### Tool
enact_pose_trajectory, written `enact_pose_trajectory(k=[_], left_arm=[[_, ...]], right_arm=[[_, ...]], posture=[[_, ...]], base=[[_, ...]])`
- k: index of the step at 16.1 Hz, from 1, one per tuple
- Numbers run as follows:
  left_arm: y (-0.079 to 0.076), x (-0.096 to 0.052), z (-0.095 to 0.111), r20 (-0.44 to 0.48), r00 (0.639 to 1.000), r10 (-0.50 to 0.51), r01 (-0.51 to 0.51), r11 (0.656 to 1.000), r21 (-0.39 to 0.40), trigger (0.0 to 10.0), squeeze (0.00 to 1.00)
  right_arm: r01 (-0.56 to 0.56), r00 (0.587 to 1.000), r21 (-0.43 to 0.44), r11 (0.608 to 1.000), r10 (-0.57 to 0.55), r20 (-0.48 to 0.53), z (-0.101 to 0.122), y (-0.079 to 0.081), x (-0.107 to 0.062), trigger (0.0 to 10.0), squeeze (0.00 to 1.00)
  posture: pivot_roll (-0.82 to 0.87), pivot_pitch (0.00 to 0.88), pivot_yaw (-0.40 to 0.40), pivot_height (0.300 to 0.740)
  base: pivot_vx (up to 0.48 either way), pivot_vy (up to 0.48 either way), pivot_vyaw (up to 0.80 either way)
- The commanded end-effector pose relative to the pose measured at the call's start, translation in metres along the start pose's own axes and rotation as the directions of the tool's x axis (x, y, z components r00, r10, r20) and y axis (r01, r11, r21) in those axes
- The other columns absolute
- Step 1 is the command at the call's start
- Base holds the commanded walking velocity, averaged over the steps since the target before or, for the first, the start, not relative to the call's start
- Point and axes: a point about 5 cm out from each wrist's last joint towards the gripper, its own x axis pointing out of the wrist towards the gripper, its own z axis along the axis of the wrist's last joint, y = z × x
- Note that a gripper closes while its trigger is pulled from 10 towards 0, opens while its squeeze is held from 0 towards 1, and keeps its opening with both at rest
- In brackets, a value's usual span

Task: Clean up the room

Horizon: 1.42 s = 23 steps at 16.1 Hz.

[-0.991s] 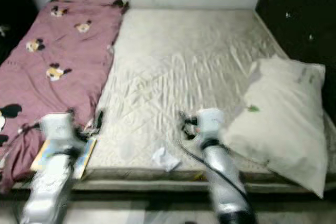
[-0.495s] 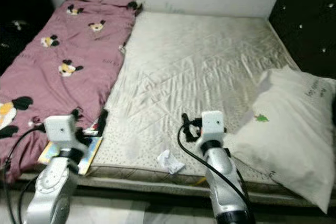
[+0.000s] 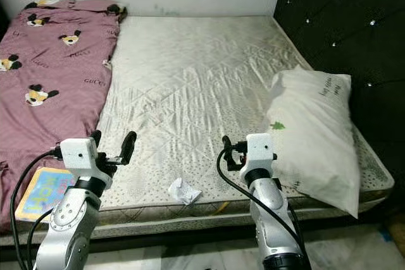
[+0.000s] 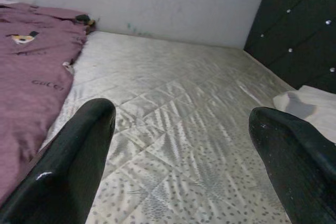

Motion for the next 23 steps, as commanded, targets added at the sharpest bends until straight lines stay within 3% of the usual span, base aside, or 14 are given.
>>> enact_pose_trajectory(k=[1,7,10,23], left_arm=[[0.0013,-0.0013,-0.0021,-0.011,1.0,0.0,0.0,1.0,0.009,10.0,0.0],[0.0013,-0.001,-0.0035,-0.024,1.0,-0.004,0.004,1.0,0.004,10.0,0.0],[-0.0002,-0.0014,-0.0031,-0.019,1.0,-0.019,0.019,1.0,-0.002,10.0,0.0],[0.006,-0.005,-0.001,-0.022,0.996,0.087,-0.086,0.996,0.035,10.0,0.0]], right_arm=[[0.002,1.0,0.002,1.0,-0.002,-0.01,-0.0021,-0.0007,-0.0006,10.0,0.0],[0.0,1.0,-0.004,1.0,-0.001,-0.016,-0.0026,-0.0003,0.0,10.0,0.0],[0.004,1.0,0.003,1.0,-0.004,-0.017,-0.0031,-0.0006,0.0002,10.0,0.0],[-0.018,1.0,0.016,1.0,0.017,0.009,0.002,0.0005,0.001,10.0,0.0]], posture=[[0.04,0.088,-0.007,0.74],[0.04,0.089,-0.008,0.74],[0.04,0.089,-0.008,0.74],[0.04,0.12,-0.014,0.74]], base=[[0.0,0.0,0.0],[0.0,0.0,0.0],[0.164,0.0,-0.8],[0.0,0.0,0.0]])
